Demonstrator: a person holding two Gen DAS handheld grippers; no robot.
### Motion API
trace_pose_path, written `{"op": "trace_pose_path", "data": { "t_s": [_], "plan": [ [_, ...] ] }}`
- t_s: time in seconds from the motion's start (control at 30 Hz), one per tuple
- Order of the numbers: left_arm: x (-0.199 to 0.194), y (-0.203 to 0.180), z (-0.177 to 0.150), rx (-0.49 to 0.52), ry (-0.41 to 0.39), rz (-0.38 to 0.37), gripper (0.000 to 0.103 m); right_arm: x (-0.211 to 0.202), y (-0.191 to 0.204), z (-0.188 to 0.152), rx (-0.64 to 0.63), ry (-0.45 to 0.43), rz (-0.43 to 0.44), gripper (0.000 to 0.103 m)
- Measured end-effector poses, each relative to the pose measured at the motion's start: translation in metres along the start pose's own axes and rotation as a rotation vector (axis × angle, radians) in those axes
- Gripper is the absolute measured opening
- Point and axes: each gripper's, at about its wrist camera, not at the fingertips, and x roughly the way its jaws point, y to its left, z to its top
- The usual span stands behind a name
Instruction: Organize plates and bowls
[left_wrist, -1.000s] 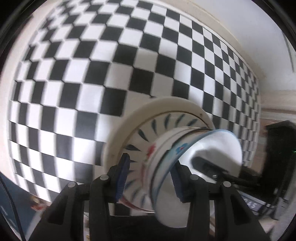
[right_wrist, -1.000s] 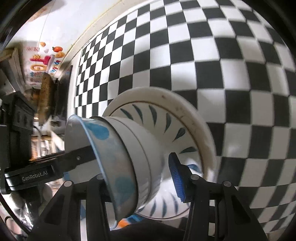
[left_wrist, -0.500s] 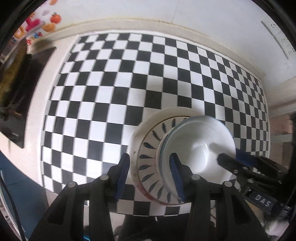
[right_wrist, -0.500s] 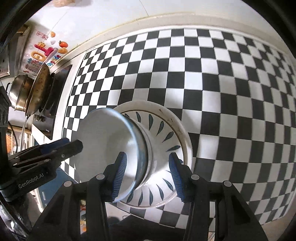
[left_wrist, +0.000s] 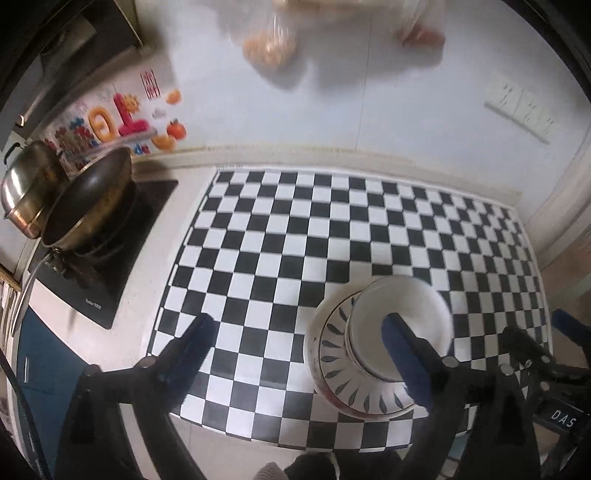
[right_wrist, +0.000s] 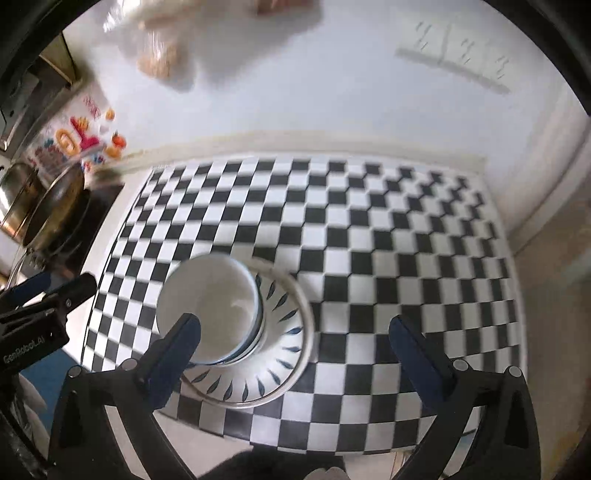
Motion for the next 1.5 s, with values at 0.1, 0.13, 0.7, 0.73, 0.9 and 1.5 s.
{"op": "trace_pose_path", "data": {
  "t_s": [0.1,0.13,0.7,0.73,0.9,1.5],
  "plan": [
    [-0.024,0.0,-0.005,0.002,-0.051,-0.009,0.1,-0.033,0.005,-0.003,0.003,-0.086,-0.039,0.103],
    [-0.029,-0.001,-0.005,0.002,-0.061,-0.011,0.1,-0.045,0.006,-0.004,0.009,-0.113,-0.044,0.103],
    [-0.161,0.001,-0.059,-0.02,-0.264,0.019,0.102,-0.19,0.015,-0.07,-0.002,-0.331,-0.031,0.103],
    [-0.169,0.001,-0.064,-0.019,-0.27,0.022,0.102,-0.199,0.014,-0.075,-0.003,-0.34,-0.029,0.103],
    [-0.213,0.001,-0.096,-0.024,-0.305,0.039,0.102,-0.245,0.012,-0.107,-0.011,-0.389,-0.027,0.103],
    [-0.335,0.022,-0.199,0.034,-0.38,0.03,0.103,-0.392,0.026,-0.236,0.045,-0.475,-0.068,0.103]
  ]
}}
